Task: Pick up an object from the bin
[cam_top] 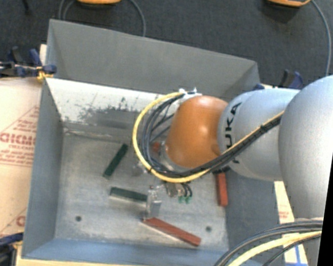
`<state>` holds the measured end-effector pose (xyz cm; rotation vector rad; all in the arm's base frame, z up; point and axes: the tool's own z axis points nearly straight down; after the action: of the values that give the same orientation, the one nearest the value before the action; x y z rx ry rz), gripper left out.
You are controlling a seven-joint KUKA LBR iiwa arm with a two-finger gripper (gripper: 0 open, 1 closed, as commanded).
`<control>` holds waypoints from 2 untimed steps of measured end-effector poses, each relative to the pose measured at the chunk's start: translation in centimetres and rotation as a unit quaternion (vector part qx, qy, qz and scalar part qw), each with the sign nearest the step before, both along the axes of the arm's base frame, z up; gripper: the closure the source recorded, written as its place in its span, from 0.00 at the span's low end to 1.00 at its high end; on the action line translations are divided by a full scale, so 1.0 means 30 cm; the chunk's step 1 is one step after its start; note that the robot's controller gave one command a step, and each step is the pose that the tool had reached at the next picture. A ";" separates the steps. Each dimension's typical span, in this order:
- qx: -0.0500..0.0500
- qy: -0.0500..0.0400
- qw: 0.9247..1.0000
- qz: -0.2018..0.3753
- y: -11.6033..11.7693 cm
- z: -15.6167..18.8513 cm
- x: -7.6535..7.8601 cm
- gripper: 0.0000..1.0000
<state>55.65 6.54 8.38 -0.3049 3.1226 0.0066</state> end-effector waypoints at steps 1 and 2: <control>-0.001 0.000 0.998 -0.070 0.077 -0.019 0.007 1.00; -0.001 0.000 0.998 -0.070 0.077 -0.019 0.007 1.00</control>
Offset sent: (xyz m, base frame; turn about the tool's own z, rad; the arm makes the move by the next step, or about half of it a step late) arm 0.0000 0.0000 0.0000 0.0000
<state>55.85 8.84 7.80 -0.0856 3.1367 0.0024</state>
